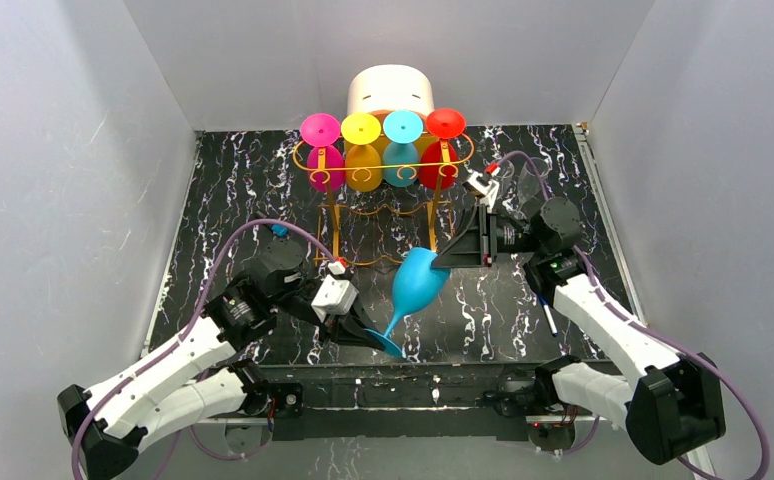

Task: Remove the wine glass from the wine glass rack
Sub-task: Place the wine glass at the center of the board.

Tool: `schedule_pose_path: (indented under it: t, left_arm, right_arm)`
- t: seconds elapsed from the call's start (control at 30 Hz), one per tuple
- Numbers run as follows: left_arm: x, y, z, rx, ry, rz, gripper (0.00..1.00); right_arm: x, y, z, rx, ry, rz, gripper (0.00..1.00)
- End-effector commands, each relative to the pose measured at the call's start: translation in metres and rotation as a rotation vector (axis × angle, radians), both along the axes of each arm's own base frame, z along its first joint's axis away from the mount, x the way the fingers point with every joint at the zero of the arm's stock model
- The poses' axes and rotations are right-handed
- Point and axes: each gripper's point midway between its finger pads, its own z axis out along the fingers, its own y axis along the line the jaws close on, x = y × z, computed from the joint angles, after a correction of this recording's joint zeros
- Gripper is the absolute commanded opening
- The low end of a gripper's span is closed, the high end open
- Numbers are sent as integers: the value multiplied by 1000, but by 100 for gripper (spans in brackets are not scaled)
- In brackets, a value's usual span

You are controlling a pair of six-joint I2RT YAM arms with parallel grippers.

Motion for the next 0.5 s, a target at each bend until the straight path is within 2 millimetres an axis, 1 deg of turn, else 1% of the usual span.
schedule_pose_path:
  t: [0.0,0.07,0.17,0.27,0.4,0.43,0.47]
  left_arm:
    - [-2,2,-7,9,-19,-31,0]
    - [-1,4,-11,34,-47,-49,0]
    - [0,3,-17,71,-35,-53,0]
    - [4,1,-18,70,-44,-49,0]
    - [9,-2,-17,61,-67,-25,0]
    - [11,-3,-17,63,-70,-16,0]
    - [14,-3,-18,67,-75,-7,0]
  right_arm:
    - [-8,-1,34,55,-84,78,34]
    - [-7,0,35,50,-58,97,31]
    - [-7,1,37,48,-43,109,31]
    - [-8,0,38,42,-27,121,25]
    - [-13,-2,36,28,-15,148,29]
    - [-15,-3,36,21,-15,160,29]
    - [-17,-3,35,17,-19,167,20]
